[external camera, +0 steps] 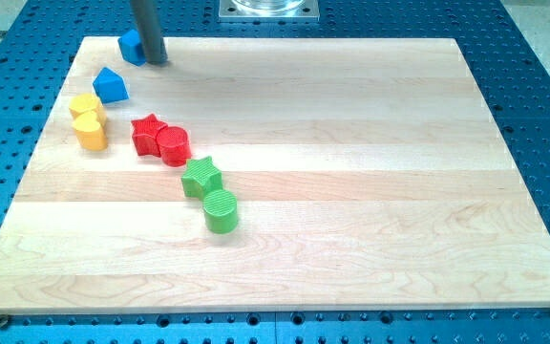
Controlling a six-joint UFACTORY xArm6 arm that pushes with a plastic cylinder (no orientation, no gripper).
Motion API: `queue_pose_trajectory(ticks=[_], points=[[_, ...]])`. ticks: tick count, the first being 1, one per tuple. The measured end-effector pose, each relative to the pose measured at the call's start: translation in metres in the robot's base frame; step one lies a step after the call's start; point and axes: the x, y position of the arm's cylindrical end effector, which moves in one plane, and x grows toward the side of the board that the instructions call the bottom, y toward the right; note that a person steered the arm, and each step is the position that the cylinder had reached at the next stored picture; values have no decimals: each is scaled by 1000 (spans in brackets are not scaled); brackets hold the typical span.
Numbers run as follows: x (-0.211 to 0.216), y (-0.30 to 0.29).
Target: Move the blue blocks to the top left corner of the board
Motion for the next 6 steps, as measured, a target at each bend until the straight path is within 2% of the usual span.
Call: queue_pose_trajectory(ticks=[1, 2, 3, 4, 5, 6], points=[[-41, -19], [-18, -69], [-16, -38], [33, 16], [108, -35], [98, -86]])
